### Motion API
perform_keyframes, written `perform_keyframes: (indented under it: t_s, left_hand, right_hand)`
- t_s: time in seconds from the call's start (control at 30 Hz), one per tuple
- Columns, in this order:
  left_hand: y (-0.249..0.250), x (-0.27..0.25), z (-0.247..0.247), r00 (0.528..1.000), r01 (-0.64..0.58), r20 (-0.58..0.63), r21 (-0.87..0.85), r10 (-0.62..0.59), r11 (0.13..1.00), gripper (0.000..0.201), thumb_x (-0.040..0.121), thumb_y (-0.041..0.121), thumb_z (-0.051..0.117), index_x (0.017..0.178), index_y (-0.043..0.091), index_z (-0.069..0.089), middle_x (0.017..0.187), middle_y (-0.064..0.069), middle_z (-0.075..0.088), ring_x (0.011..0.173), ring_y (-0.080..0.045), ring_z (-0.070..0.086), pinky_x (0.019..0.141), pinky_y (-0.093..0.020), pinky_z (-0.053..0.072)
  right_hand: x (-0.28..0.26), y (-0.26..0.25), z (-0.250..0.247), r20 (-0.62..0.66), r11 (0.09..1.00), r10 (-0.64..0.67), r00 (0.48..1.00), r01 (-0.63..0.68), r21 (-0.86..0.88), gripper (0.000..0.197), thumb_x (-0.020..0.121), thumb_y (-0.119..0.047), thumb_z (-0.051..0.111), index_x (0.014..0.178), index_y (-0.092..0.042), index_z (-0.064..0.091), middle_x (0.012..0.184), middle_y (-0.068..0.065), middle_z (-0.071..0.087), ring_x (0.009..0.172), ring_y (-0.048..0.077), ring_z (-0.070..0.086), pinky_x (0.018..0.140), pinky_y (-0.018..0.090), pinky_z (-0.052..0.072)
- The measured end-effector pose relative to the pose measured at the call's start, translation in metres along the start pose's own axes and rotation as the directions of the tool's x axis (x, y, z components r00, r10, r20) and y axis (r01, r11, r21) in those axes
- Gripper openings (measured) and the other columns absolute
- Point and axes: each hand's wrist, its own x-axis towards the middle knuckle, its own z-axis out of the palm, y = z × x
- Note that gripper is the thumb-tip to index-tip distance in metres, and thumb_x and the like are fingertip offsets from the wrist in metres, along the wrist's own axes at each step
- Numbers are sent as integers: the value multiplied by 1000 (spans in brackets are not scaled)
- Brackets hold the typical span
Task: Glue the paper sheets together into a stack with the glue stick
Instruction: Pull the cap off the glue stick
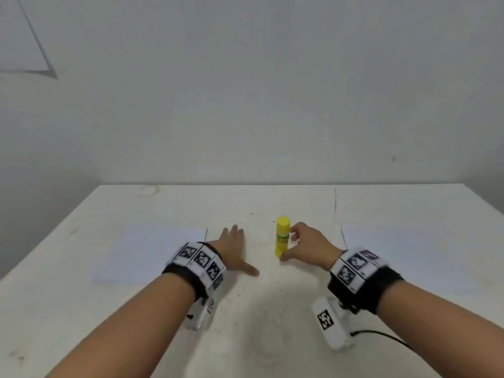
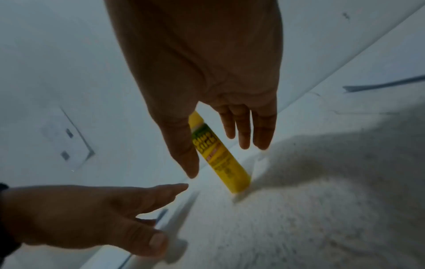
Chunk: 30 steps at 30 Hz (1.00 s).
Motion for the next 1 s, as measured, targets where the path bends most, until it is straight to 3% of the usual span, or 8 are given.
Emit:
perform_keyframes:
  t_s: [0.23,0.4,0.53,0.6,0.67,0.77,0.8,1.0]
  left_hand:
    - [8,7,8,995,86,33,96,-89,992,123,76,64,65,151,3,-10,159,-14,-14,147,-35,-6,115,-51,15]
    - [2,12,16,995,90,29,104,-94,990,122,77,66,63,151,3,-10,159,-13,-14,147,-34,-5,116,-51,17]
    - [4,2,-6,996,31,-86,84,-24,996,54,96,39,47,133,0,44,142,-18,42,126,-32,46,100,-41,41]
    - [5,-5,-20,966,-61,-252,-36,50,997,38,103,24,34,132,6,48,132,-16,54,118,-29,53,96,-35,42]
    - [7,-13,-33,903,-288,-410,-356,128,889,37,105,23,33,139,14,44,132,-13,56,117,-24,55,96,-31,41]
    - [16,-35,-45,827,-552,-465,-781,317,293,32,102,16,41,133,20,48,133,0,57,117,-15,58,96,-30,47]
    - [19,-41,-47,795,-569,-475,-800,378,190,33,100,12,46,133,19,49,134,2,57,119,-15,58,98,-31,48]
    - [41,-44,-53,700,-714,-629,-621,337,325,30,91,-2,58,108,22,67,116,4,66,84,-8,63,71,-25,55]
  right_hand:
    - [5,-12,21,-112,997,-79,991,78,-19,35,85,-26,68,108,-1,62,110,11,65,103,25,59,88,32,44]
    - [-6,-13,21,-109,977,-135,985,150,152,18,89,-20,62,79,-14,47,80,3,58,80,21,55,68,28,40]
    - [-25,-11,13,-85,928,-207,975,223,300,20,92,-18,59,80,-15,44,74,4,59,64,16,58,61,22,45]
    - [-34,-8,6,-93,919,-238,967,255,300,20,93,-20,58,81,-16,43,70,0,56,60,14,55,57,18,43]
    - [-41,-5,-1,-103,914,-259,960,279,296,17,93,-21,57,83,-15,45,69,-2,55,59,13,54,59,20,43]
    - [-47,-2,-9,-81,902,-285,955,295,315,14,94,-22,58,88,-13,49,69,-3,56,59,10,55,60,19,45]
    - [-48,-2,-10,-76,900,-292,953,301,315,14,94,-22,57,89,-11,50,69,-3,57,58,8,55,60,18,44]
    - [-48,-7,-10,-84,915,-289,954,301,268,9,94,-21,56,92,-14,51,71,-1,59,58,9,56,61,20,47]
